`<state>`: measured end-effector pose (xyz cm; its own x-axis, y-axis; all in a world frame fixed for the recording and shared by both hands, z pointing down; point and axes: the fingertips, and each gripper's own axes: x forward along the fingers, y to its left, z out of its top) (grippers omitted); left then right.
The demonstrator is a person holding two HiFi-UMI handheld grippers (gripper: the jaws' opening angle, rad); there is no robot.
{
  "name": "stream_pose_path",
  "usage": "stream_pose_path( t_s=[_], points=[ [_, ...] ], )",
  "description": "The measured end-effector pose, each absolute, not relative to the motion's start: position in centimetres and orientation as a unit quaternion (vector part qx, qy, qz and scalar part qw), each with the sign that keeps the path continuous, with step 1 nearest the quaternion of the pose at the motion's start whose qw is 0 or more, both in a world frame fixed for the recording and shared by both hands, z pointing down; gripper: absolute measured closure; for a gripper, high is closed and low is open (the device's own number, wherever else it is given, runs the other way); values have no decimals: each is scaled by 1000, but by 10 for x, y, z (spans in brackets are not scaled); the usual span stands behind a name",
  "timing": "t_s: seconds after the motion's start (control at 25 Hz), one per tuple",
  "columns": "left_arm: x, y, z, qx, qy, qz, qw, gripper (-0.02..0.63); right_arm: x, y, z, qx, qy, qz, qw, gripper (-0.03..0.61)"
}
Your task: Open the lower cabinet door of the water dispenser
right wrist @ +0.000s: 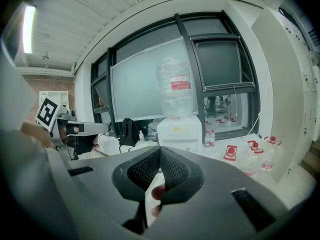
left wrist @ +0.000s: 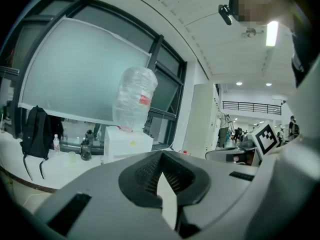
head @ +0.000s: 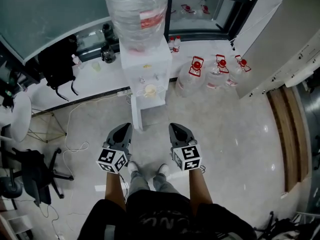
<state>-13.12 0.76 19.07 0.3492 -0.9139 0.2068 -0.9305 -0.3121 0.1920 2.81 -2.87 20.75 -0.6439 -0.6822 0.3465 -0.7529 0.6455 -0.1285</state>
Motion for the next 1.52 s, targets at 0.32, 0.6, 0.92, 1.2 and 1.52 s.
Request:
stream_pose_path(
  t_s=[0.32,0.6,0.92,1.2,1.52],
  points=[
    [-121,12,162,803,-582,28,129,603,46,-20,167,400,-904,92,119,565],
    [-117,12,136,791,-601,24,108,604,69,-19,139,415,-901,65,111,565],
    [-118,16,112,783,-617,23,78,603,87,-29,117,429,-897,30,100,565],
    [-128,20,99,772,-632,23,59,604,90,-30,106,436,-895,20,91,566],
    [-134,24,94,763,-644,23,56,603,90,-31,99,437,-896,13,85,565]
  ],
)
